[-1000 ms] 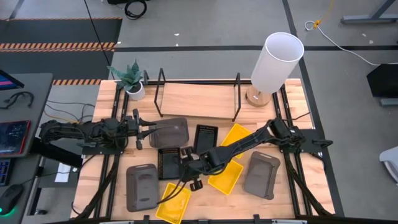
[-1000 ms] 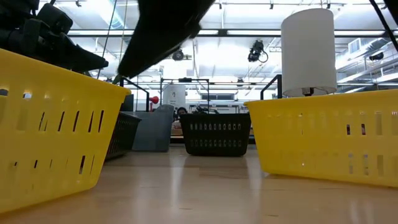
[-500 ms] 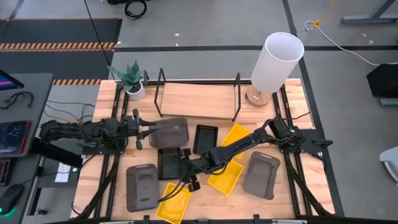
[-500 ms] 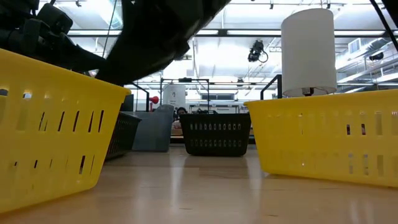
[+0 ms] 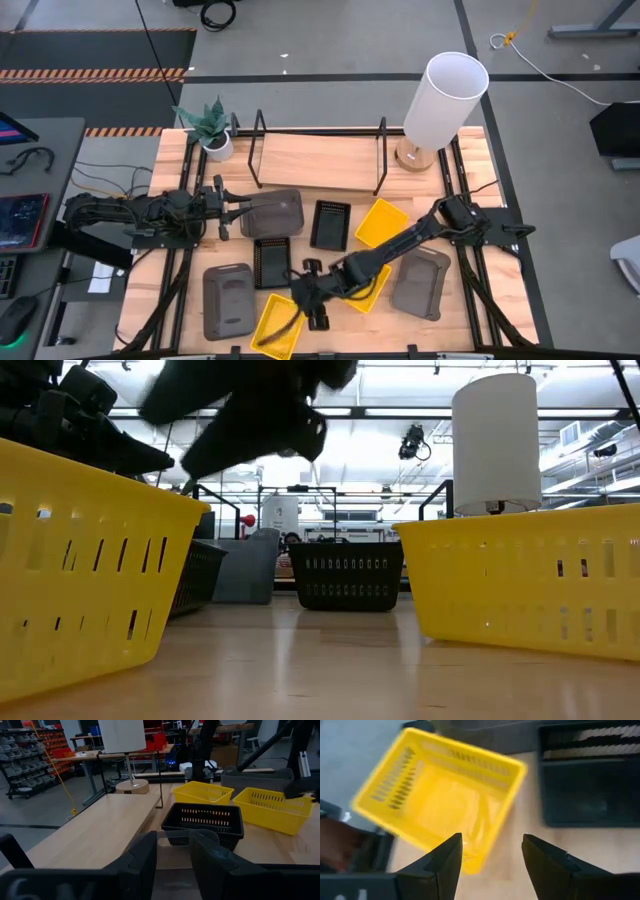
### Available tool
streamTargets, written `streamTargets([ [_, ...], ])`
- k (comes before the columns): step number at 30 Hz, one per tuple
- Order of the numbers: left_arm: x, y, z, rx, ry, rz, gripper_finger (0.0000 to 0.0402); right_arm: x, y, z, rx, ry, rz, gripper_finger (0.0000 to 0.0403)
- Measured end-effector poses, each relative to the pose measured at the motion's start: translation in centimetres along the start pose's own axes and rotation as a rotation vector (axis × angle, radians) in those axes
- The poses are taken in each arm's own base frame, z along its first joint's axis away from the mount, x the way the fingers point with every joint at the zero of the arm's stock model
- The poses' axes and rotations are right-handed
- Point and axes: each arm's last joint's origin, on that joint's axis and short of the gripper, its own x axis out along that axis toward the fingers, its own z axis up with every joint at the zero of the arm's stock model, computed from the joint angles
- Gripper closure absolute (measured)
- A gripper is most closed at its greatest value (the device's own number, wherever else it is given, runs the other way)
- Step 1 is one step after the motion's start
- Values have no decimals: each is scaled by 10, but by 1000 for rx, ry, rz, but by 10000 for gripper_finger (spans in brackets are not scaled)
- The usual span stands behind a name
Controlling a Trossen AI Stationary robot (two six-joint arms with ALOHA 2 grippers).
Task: Stack baskets on shelf by color
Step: Stack the bottom yellow bin on top of the middle yellow bin
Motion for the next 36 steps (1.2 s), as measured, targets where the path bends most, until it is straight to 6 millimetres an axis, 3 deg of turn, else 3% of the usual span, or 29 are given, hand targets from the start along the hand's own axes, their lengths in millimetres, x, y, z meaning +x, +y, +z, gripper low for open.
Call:
streamTargets([
  [6,0,0,0,0,0,0,280,-2,19,-3,6,-79,-66,172],
  [11,0,0,0,0,1,0,280,9,24,-6,-2,-129,-65,163],
  [22,0,0,0,0,1,0,280,13,7,-5,3,-97,-132,162],
  [32,0,0,0,1,2,0,280,36,2,-24,-13,-4,-151,162],
  [36,1,0,-1,5,15,-1,280,37,-5,-29,-14,63,-194,162],
])
